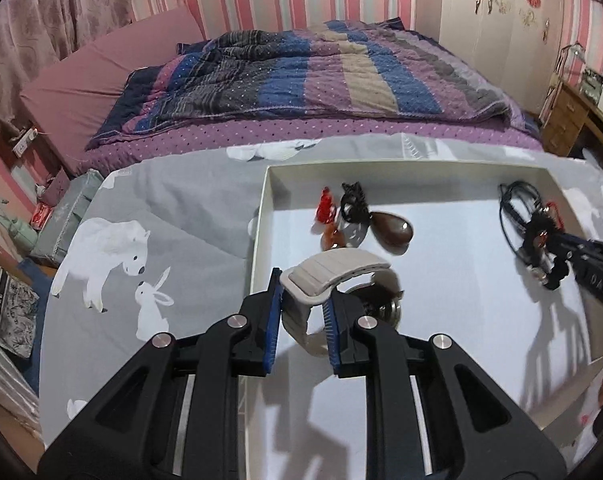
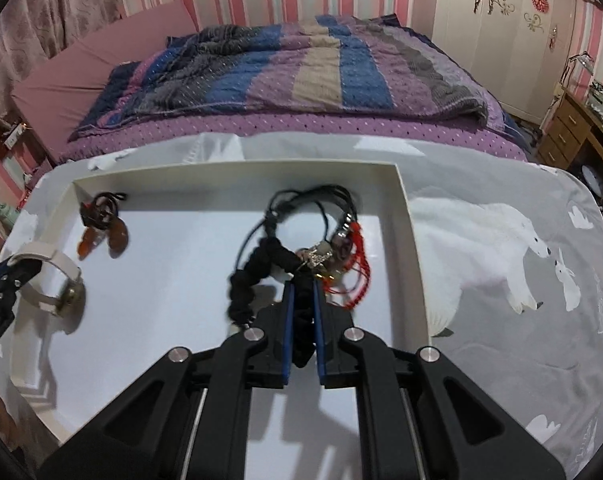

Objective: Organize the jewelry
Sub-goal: 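Lower both items into the tray while both tools open to release them, then withdraw both tools from the tray toward the jade pendant and scrunchie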

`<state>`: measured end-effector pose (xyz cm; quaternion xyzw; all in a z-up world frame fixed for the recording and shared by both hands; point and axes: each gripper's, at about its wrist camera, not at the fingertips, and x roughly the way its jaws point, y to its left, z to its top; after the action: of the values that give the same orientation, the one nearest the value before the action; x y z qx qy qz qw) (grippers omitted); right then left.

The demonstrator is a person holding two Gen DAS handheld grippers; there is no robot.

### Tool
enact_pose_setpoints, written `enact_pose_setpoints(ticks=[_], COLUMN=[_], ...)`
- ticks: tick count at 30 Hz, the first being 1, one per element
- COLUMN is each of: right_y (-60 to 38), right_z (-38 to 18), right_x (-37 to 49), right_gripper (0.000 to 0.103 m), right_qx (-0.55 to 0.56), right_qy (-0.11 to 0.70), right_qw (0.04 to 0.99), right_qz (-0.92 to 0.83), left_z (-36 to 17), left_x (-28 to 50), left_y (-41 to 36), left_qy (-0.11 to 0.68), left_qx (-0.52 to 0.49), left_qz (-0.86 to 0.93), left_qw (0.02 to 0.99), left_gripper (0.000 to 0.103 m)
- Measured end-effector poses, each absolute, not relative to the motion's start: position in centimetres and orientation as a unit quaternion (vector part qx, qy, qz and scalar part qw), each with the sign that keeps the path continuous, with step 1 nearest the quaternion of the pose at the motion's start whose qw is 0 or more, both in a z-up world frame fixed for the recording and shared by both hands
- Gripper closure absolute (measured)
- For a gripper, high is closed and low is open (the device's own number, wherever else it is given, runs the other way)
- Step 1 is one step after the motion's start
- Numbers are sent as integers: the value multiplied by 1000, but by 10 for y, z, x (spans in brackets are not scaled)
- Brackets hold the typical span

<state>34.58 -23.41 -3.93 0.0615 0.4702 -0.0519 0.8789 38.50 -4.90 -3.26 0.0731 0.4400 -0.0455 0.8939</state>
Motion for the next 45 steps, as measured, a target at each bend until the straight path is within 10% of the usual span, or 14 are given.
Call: enact_pose_setpoints(ticks=[10, 13, 18, 20, 23, 45], right_y=[-235, -235, -243, -249, -258, -296], right_z=[-43, -34, -16, -11, 1, 8], right_x=[347, 343, 332, 327, 316, 253], right_gripper=[88, 59, 47, 35, 18, 16], right_qx=[51, 44, 56, 64, 75, 80], right_qy=[494, 484, 465, 456, 433, 425], right_qw=[866, 873, 882, 886, 896, 896], right_qz=[-53, -54, -52, -54, -61, -105], left_z=[-39, -36, -32, -28, -25, -10], left_x=[386, 382, 379, 374, 368, 314], left_y=[-51, -50, -48, -47, -46, -30], left_qy=[459, 449, 450, 444, 438, 434], left_qx=[82, 91, 80, 77, 76, 60], left_qz=[-47, -33, -41, -47, -52, -63], left_qw=[884, 888, 888, 891, 894, 896], left_gripper=[71, 58, 45, 18, 11, 3])
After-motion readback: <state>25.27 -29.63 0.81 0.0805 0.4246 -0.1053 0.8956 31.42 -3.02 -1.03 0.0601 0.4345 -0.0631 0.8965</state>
